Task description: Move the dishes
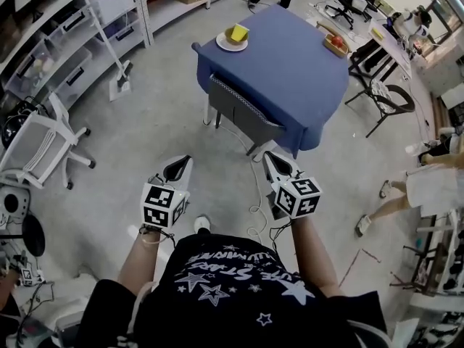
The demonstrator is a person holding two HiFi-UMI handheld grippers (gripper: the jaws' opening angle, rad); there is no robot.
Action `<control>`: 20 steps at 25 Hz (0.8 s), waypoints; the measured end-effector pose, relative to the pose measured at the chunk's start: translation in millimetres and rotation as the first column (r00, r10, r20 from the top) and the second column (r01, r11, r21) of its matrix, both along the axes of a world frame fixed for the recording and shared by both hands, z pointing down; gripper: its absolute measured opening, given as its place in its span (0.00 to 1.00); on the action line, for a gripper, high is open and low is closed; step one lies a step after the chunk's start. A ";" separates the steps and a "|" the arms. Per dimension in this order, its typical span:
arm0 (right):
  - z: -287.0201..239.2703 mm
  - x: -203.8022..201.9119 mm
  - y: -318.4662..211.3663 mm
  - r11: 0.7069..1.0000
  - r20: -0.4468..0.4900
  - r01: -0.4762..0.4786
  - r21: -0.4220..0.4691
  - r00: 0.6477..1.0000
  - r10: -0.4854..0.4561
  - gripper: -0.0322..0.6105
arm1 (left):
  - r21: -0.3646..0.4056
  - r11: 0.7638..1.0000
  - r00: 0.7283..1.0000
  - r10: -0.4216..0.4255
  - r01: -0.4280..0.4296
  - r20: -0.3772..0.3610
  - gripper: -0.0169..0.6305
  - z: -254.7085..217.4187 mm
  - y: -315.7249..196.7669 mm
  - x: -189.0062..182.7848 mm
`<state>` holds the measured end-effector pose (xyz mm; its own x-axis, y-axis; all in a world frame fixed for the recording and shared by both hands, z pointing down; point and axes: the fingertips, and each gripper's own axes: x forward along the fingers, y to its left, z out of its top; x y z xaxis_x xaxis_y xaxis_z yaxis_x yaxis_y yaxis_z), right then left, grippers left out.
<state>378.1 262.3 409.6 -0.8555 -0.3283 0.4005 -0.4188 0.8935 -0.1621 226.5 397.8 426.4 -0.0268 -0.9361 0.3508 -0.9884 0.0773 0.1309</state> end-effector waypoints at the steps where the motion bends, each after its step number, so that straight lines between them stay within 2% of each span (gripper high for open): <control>1: 0.2 -3.4 -2.9 1.000 0.001 -0.022 -0.005 1.000 0.022 0.05 | 0.003 1.000 1.000 0.001 -0.001 0.008 0.06 -2.1 -0.2 -6.7; 3: 0.0 -10.6 -6.5 0.999 0.004 -0.049 -0.009 0.999 0.049 0.05 | 0.016 1.000 1.000 0.005 -0.006 0.017 0.06 -7.5 -2.3 -16.8; 9: -2.7 -37.3 -12.4 1.000 0.010 -0.014 -0.013 1.000 0.014 0.21 | 0.033 0.999 1.000 0.013 -0.014 0.026 0.06 -13.8 -15.3 -33.5; 17: 6.6 -76.2 -41.3 0.999 0.040 -0.009 -0.045 0.999 0.011 0.53 | 0.003 1.000 1.000 -0.007 0.007 0.013 0.06 0.3 -30.4 -54.8; 20: 15.1 -97.0 -66.4 0.997 0.053 -0.022 -0.079 0.998 0.027 0.59 | -0.015 0.999 0.999 -0.034 0.034 0.014 0.06 5.0 -42.0 -77.2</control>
